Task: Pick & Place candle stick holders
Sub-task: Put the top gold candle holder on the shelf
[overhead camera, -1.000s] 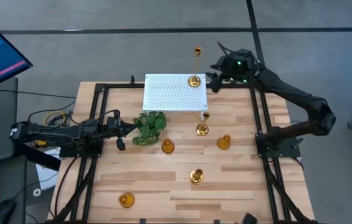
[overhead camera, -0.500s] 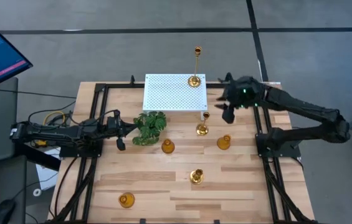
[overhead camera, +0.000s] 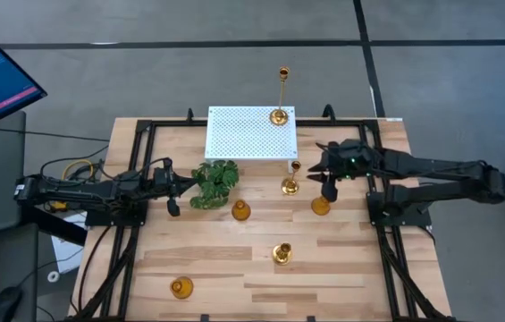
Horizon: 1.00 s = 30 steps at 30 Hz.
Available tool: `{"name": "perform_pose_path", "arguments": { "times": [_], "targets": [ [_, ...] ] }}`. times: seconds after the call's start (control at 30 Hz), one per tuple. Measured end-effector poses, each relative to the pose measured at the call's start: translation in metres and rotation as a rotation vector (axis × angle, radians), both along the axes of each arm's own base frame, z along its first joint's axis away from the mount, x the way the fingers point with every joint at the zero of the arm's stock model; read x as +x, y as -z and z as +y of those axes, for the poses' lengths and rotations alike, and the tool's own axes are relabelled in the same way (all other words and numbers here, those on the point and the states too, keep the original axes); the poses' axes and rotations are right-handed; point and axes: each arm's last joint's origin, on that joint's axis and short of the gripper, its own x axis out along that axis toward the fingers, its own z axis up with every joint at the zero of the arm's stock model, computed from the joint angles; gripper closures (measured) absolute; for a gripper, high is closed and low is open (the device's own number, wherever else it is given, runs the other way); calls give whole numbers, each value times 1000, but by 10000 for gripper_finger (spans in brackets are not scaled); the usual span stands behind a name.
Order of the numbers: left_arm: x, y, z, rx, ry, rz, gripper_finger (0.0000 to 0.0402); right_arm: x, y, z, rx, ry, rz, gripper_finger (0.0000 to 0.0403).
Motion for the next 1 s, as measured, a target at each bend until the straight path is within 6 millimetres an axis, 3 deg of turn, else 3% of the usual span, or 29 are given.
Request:
{"name": "perform_pose_path", "arguments": {
  "times": [0.37,0.57,1.0],
  "targets": [
    [0,0,0,0,0,0,396,23,26,-3,-4,-12,-24,301],
    [0,0,0,0,0,0,396,32,41,-5,14,-12,50,301],
    [0,0,0,0,0,0,396,54,58,-10,10,-13,33,301]
  ]
}}
